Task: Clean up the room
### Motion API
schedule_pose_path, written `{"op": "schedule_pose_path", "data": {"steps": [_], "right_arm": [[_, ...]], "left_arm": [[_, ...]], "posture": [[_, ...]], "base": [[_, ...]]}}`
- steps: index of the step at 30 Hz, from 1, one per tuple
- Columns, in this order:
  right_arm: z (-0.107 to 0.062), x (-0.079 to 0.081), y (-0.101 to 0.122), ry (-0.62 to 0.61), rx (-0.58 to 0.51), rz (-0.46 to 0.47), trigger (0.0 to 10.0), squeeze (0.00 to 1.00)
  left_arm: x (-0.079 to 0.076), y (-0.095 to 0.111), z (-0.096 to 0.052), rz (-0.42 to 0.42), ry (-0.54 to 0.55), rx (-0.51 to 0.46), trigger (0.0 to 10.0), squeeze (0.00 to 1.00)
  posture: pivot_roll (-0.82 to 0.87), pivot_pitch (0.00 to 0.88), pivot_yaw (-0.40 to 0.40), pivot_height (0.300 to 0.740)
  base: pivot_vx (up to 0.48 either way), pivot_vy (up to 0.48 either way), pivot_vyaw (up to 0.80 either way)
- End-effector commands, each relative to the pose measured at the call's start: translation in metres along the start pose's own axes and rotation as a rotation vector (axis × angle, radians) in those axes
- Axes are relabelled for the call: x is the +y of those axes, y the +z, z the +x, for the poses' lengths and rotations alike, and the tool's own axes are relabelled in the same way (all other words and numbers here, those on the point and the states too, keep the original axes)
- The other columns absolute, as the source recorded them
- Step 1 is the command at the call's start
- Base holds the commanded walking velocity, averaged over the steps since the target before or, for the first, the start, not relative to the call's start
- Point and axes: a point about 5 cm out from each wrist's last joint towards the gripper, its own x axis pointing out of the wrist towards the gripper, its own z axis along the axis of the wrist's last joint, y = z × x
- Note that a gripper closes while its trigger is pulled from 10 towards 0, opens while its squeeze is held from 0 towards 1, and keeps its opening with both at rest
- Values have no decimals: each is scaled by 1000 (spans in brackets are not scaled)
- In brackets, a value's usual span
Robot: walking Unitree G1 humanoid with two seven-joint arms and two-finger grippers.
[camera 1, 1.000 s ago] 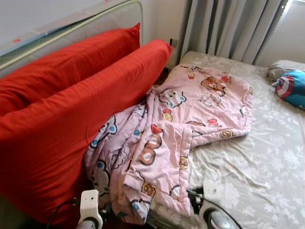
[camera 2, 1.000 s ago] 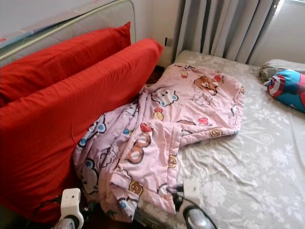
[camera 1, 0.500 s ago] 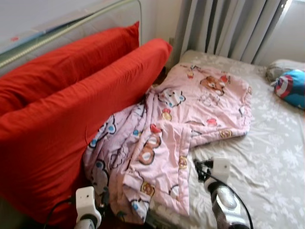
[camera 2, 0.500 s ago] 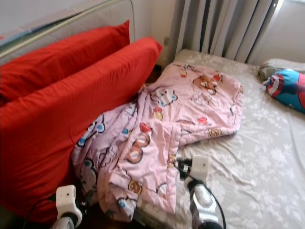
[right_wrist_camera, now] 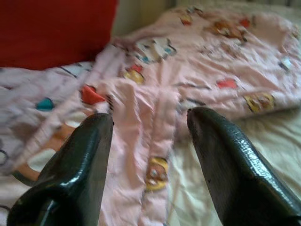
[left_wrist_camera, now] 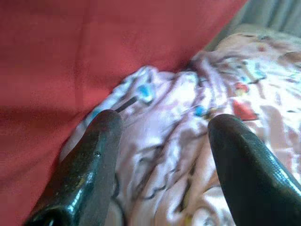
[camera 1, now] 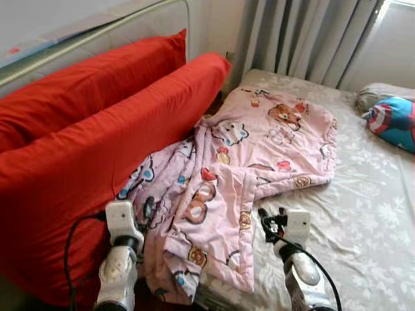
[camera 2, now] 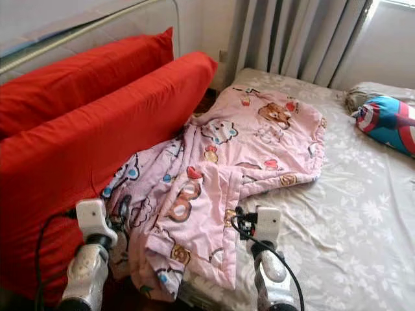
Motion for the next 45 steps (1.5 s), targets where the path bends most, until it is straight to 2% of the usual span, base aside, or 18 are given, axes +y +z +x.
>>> {"op": "schedule_pose_path", "data": {"steps": [1, 23, 45], "right_arm": [[1, 1, 1, 13, 7, -2, 10000, 0], [-1, 0, -4, 17, 33, 4, 10000, 0], [-1, -2, -6, 27, 53, 9, 10000, 0]], "left_arm": [[-2, 5, 3, 5, -5, -17, 10000, 0], [-1, 12, 1, -10, 8, -14, 10000, 0], [-3, 13, 1, 1, 7, 12, 10000, 0]], "posture": [[-67, 30, -47, 740], [-58, 60, -43, 740], [-59, 57, -48, 740]], "base": [[0, 0, 0], [0, 0, 0], [-202, 0, 0]]}}
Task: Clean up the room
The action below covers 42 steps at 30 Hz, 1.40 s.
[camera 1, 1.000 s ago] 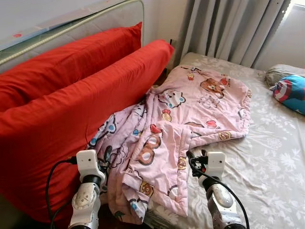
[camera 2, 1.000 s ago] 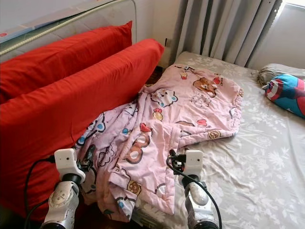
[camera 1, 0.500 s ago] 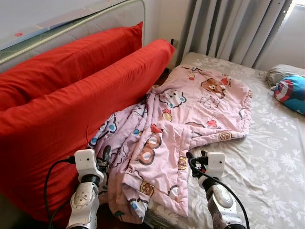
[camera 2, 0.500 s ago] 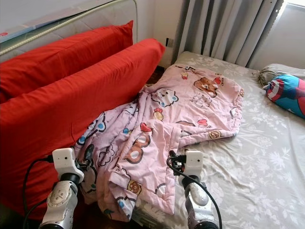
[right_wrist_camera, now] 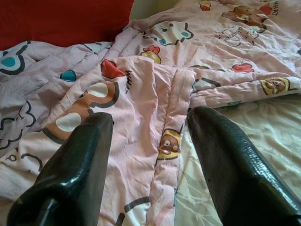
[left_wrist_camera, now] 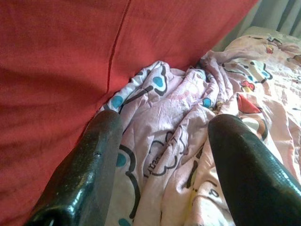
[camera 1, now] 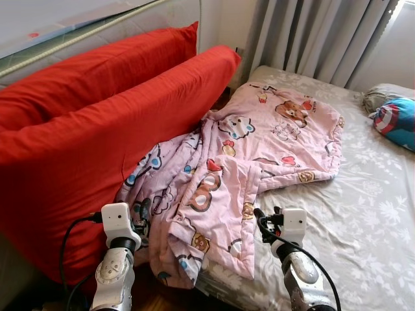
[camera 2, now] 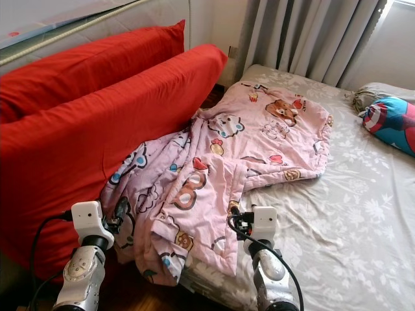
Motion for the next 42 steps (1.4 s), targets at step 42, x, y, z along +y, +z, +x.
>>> {"op": "schedule_pose_path", "data": {"steps": [42], "right_arm": [[-1, -1, -5, 29, 34, 1, 10000, 0]], "left_arm": [[-3, -5, -1, -18, 1, 33, 10000, 0]], "posture": [[-65, 51, -54, 740]], "base": [[-158, 0, 0]]}}
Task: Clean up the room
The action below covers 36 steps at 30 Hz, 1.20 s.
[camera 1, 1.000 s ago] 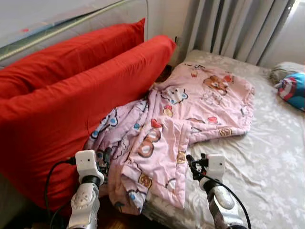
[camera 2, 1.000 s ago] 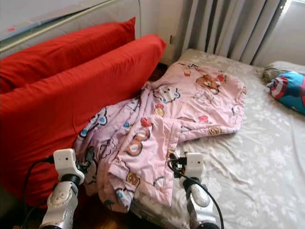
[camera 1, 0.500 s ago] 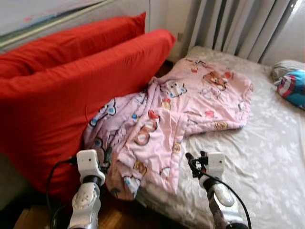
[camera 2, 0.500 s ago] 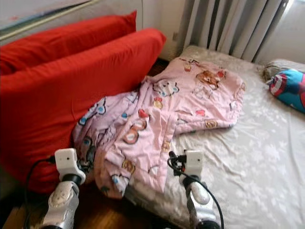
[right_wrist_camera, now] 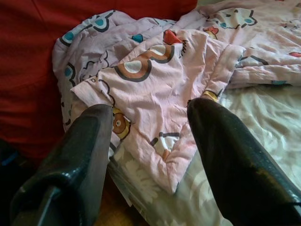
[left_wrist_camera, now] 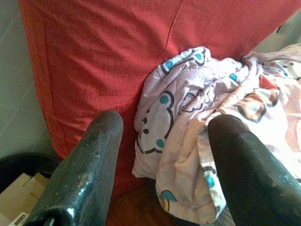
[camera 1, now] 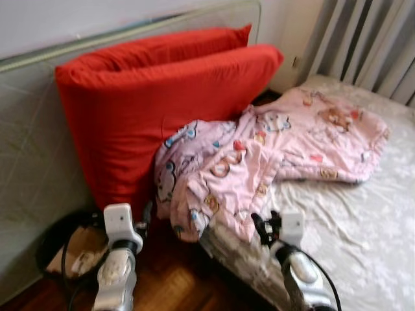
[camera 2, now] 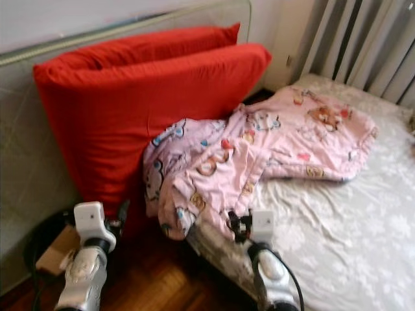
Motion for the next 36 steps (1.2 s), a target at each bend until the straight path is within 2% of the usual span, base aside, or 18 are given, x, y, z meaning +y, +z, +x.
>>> {"op": "schedule_pose_path", "data": {"steps": [1, 15, 20, 22, 29, 36], "right_arm": [[-2, -1, -3, -7, 10, 6, 10000, 0], [-2, 0, -2, 10, 6, -27, 10000, 0], [-2, 1, -1, 16, 0, -28, 10000, 0], [-2, 1, -1, 15, -1, -20, 10000, 0], [-1, 0, -2, -2, 3, 6, 10000, 0], [-3, -5, -4, -69, 9, 42, 10000, 0]], "left_arm": [[0, 0, 1, -6, -1, 8, 10000, 0], [0, -1, 2, -10, -2, 17, 10000, 0], [0, -1, 2, -11, -1, 18, 10000, 0], [0, -1, 2, -12, -1, 19, 10000, 0], [0, 0, 3, -6, -6, 18, 10000, 0], [6, 4, 6, 7, -14, 14, 10000, 0]], "posture": [[-65, 51, -54, 740], [-66, 52, -56, 740], [-65, 53, -57, 740], [-64, 53, -57, 740], [-62, 57, -56, 740], [-42, 63, -27, 740]], "base": [[0, 0, 0], [0, 0, 0], [0, 0, 743], [0, 0, 794], [0, 0, 0], [0, 0, 0]]}}
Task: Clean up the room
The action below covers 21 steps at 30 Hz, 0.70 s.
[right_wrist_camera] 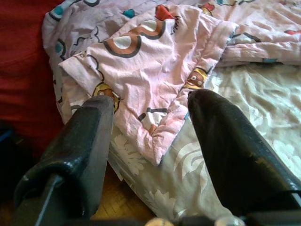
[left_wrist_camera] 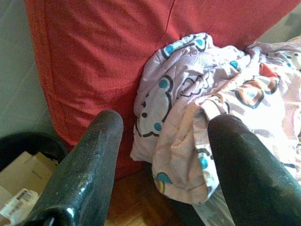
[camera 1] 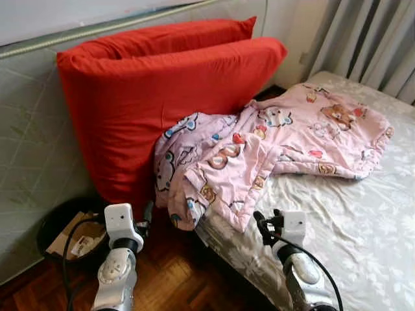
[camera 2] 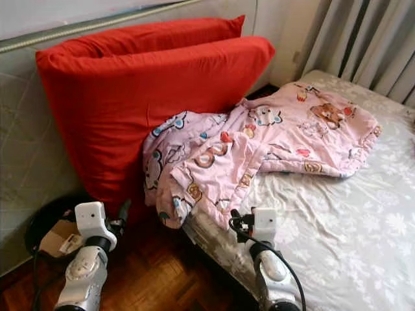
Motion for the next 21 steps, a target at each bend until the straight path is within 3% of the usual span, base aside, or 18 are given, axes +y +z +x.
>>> {"op": "schedule_pose_path", "data": {"steps": [1, 9, 21], "right_arm": [[-1, -2, -2, -27, 9, 25, 10000, 0], [-3, 8, -11, -46, 28, 76, 10000, 0], [-3, 0, -8, -74, 8, 87, 10000, 0]], "left_arm": [[2, 0, 1, 0, -1, 12, 10000, 0], [7, 6, 6, 19, -12, 5, 10000, 0], [0, 1, 3, 3, -34, 17, 10000, 0]], "posture": [[-42, 63, -27, 740], [-38, 50, -3, 740], [-33, 27, -13, 740]], "base": [[0, 0, 0], [0, 0, 0], [0, 0, 0]]}}
